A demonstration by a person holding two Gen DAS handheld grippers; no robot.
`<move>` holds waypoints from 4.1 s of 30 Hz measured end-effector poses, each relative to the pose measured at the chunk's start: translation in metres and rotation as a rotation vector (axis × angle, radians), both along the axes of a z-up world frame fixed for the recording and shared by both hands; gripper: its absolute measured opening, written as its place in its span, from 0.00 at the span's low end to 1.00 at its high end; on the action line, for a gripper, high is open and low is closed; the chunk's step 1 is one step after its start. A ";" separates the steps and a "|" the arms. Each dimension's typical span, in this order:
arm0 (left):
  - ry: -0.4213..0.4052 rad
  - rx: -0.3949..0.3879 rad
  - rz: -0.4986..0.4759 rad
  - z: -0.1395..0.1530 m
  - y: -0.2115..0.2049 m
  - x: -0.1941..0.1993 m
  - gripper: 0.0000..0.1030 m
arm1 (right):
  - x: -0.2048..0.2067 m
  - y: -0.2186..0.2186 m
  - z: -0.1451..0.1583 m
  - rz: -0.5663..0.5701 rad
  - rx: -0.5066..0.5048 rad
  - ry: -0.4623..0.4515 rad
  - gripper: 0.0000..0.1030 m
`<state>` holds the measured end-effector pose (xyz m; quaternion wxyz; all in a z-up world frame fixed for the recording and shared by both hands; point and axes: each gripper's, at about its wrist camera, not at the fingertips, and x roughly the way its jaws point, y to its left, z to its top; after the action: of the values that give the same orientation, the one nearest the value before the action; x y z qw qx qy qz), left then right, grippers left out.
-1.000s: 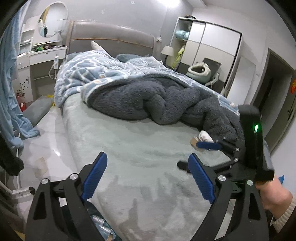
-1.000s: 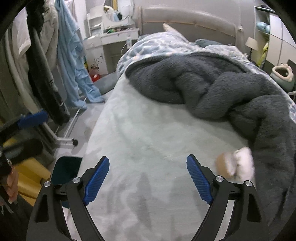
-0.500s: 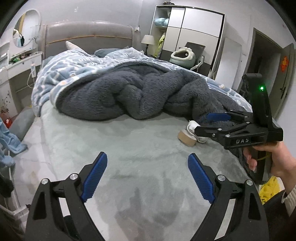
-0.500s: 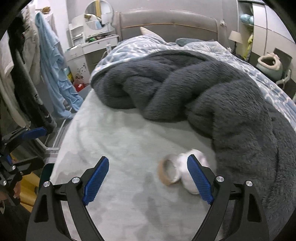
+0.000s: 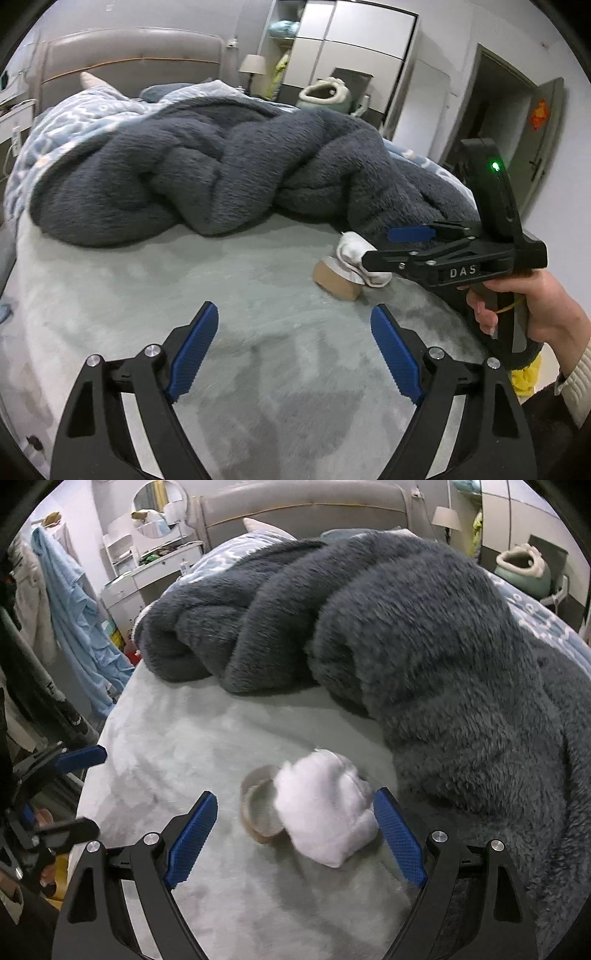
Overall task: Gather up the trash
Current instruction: 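Move both tools back over the bed toward the tape core and white cloth, then grasp the white cloth with right tool while left grasps the brown tape core, then carry the white cloth and tape core over the teal bin with both tools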
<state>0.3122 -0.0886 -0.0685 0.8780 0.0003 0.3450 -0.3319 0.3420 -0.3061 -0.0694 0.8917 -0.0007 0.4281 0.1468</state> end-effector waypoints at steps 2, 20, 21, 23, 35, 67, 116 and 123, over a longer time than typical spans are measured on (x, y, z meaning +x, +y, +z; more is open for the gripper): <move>0.007 0.007 -0.019 -0.006 -0.010 0.005 0.84 | 0.003 -0.003 -0.004 -0.020 0.014 0.014 0.85; 0.034 0.034 -0.171 -0.036 -0.072 0.040 0.79 | 0.023 -0.017 -0.020 -0.148 0.121 0.059 0.81; 0.032 0.034 -0.178 -0.036 -0.075 0.042 0.78 | 0.023 -0.017 -0.022 -0.152 0.116 0.060 0.78; 0.029 0.040 -0.190 -0.039 -0.080 0.044 0.77 | 0.025 -0.018 -0.025 -0.160 0.123 0.076 0.74; 0.045 0.082 -0.252 -0.055 -0.102 0.050 0.65 | 0.021 -0.035 -0.036 -0.181 0.206 0.116 0.45; 0.063 0.154 -0.147 -0.063 -0.108 0.063 0.69 | -0.002 -0.076 -0.017 -0.166 0.274 0.055 0.43; 0.058 0.169 0.321 0.013 0.047 -0.101 0.47 | -0.081 0.100 0.035 0.094 0.113 0.003 0.43; 0.071 0.153 0.401 0.016 0.078 -0.111 0.47 | -0.100 0.119 0.044 0.136 0.105 -0.005 0.43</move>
<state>0.2012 -0.0101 -0.0526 0.9112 -0.0133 0.3929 -0.1232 0.2425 -0.1871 -0.0253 0.8796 0.0165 0.4166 0.2293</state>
